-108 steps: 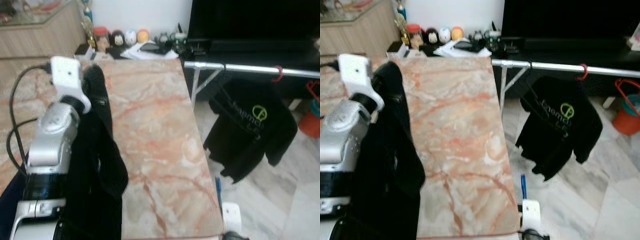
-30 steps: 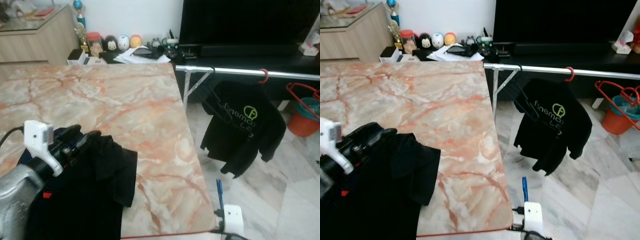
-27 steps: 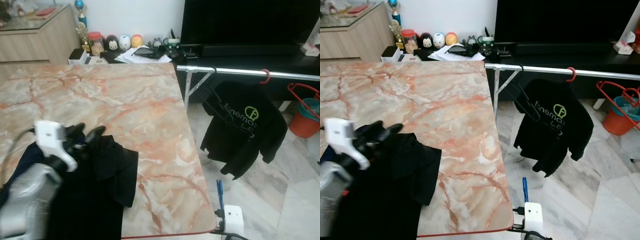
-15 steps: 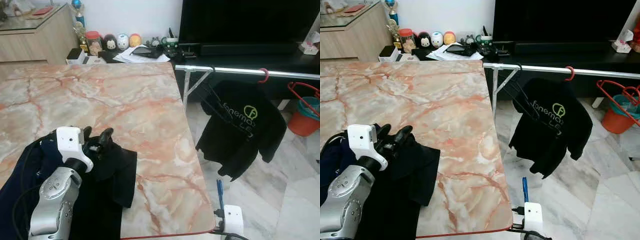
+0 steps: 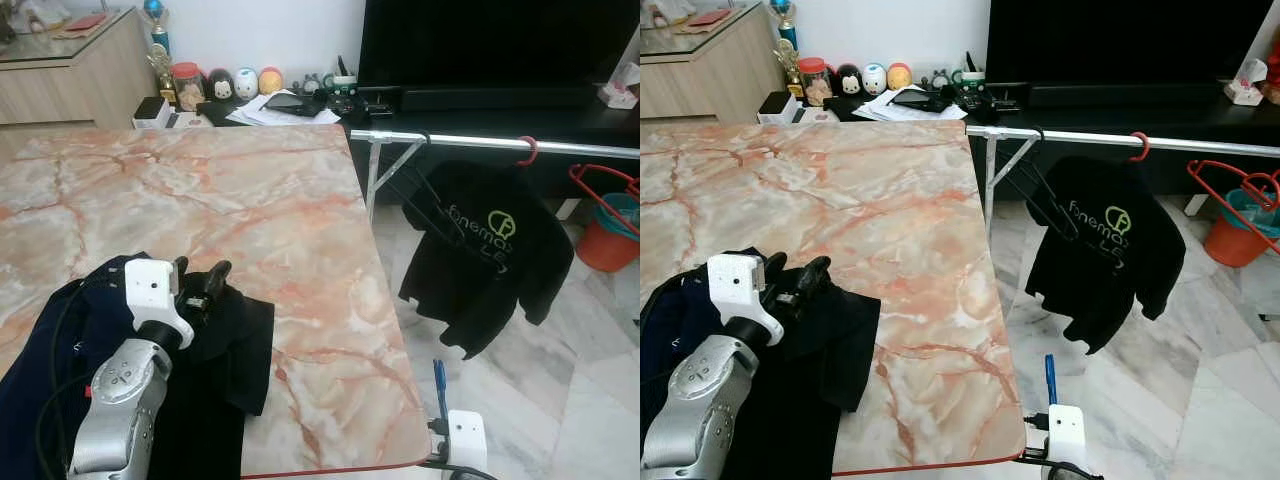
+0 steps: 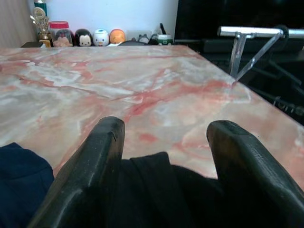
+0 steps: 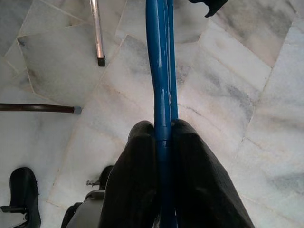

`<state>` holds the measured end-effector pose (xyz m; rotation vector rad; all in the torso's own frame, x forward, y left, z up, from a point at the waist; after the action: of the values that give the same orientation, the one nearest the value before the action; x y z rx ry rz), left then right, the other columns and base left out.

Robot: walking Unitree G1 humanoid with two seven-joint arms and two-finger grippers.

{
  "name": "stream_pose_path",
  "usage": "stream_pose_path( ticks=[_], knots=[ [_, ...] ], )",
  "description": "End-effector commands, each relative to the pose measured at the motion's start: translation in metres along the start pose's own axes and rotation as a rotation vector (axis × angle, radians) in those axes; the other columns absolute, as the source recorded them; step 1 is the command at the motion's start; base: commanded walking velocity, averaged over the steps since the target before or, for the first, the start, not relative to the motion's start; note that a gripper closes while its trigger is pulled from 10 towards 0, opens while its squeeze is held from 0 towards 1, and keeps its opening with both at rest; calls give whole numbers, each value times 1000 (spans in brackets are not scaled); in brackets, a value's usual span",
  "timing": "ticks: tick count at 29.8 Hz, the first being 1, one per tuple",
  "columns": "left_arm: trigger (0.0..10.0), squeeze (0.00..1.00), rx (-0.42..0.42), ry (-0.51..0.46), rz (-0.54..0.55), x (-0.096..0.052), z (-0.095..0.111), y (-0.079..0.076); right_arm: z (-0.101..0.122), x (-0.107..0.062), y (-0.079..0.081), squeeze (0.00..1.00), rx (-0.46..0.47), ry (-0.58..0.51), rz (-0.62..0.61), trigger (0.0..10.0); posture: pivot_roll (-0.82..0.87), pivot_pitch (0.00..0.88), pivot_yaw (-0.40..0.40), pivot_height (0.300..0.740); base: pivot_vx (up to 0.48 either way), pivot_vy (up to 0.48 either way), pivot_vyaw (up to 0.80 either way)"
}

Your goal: Hang hanger

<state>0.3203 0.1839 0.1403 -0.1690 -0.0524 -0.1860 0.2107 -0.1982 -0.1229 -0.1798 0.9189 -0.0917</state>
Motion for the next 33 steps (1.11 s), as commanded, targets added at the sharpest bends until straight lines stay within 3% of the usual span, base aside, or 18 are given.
stream_pose_path(
  ticks=[1,33],
  knots=[
    [10000,0,9,5,-20,0,-2,-4,1,0,-1,0,6,-4,-4,10000,83,0,-11,740,-270,0,0],
    [10000,0,2,1,-31,2,-2,-7,3,1,-2,0,14,-4,-14,10000,83,0,-14,740,-275,0,0]
  ],
)
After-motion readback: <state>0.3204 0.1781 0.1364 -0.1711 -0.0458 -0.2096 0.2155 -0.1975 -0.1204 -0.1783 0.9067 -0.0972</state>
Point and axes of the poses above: a point about 5 cm out from each wrist's last joint towards the gripper, its own x axis pointing out of the wrist towards the gripper, its own z axis along the axis of the wrist's last joint, y = z × x, the point moved 5 cm from there along x, pointing out of the wrist towards the gripper, and after that the axes turned 10 degrees about -x, right-handed, at the moved point
